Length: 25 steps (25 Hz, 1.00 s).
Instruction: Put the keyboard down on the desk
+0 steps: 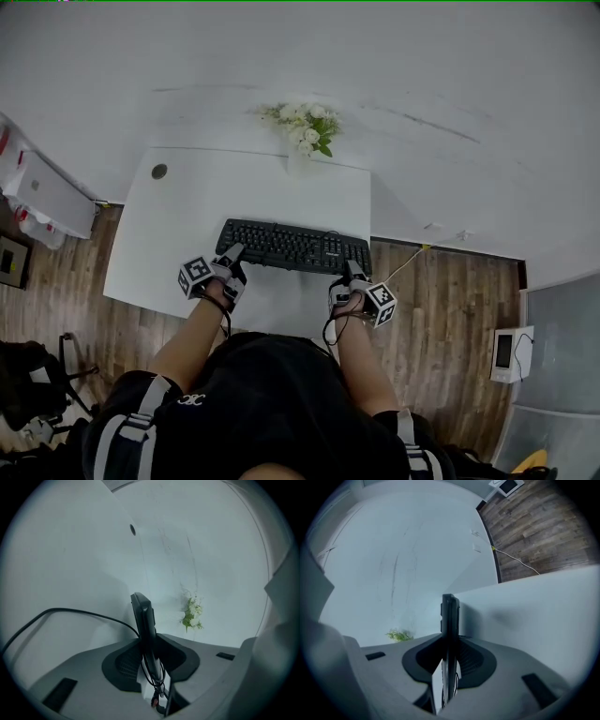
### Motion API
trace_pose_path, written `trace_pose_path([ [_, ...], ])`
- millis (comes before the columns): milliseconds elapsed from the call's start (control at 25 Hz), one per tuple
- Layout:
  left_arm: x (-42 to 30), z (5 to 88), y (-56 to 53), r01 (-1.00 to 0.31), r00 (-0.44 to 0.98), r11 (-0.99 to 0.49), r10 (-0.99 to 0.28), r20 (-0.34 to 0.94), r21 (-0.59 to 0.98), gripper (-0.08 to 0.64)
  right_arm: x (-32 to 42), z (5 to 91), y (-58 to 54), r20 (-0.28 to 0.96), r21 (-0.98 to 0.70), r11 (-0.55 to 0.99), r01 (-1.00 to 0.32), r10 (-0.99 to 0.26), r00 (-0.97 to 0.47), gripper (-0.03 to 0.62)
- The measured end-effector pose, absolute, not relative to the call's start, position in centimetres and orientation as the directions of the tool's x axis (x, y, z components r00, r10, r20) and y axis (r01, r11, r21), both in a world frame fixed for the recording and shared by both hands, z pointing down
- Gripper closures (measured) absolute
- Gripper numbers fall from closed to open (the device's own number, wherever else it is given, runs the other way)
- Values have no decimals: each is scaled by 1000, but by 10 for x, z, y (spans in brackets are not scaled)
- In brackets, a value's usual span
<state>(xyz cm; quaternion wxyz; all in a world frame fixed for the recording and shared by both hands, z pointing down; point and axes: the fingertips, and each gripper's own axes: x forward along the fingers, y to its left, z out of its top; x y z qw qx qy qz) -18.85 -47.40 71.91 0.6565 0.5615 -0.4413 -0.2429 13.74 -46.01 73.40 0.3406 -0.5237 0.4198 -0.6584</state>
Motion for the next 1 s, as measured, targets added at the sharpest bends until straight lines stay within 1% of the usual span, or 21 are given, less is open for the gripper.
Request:
trace_pose_path([
  [120,-188,727,-475,-183,489,284,-804,338,941,459,138,741,-460,425,-899,-437,8,-878,-222,520],
  [320,-189,739,-474,-202,486,325,-786,383,924,462,138,744,-463,417,-902,-432,15,-880,-228,518],
  [440,-190,751,-470,-236,480,383,-753,450,893,459,134,757,-455,486,-866,-500,-3,-841,-239,503],
  [520,-191,758,-468,-271,472,414,-730,494,869,443,134,765,-447,539,-833,-553,-13,-807,-242,489],
  [640,-193,764,-466,-338,458,443,-693,557,830,419,129,769,-442,576,-811,-580,-78,-769,-276,465],
  [720,-195,769,-464,-371,446,467,-668,596,802,405,128,772,-439,612,-788,-601,-135,-742,-275,460],
  [840,-198,778,-456,-437,420,500,-622,662,747,374,130,778,-433,675,-737,-642,-209,-691,-258,418],
  [920,-201,782,-451,-488,399,508,-594,699,710,349,130,777,-429,702,-712,-654,-254,-667,-251,406],
  [1000,-203,784,-449,-519,384,506,-581,717,689,336,130,776,-428,730,-682,-659,-317,-639,-244,364],
])
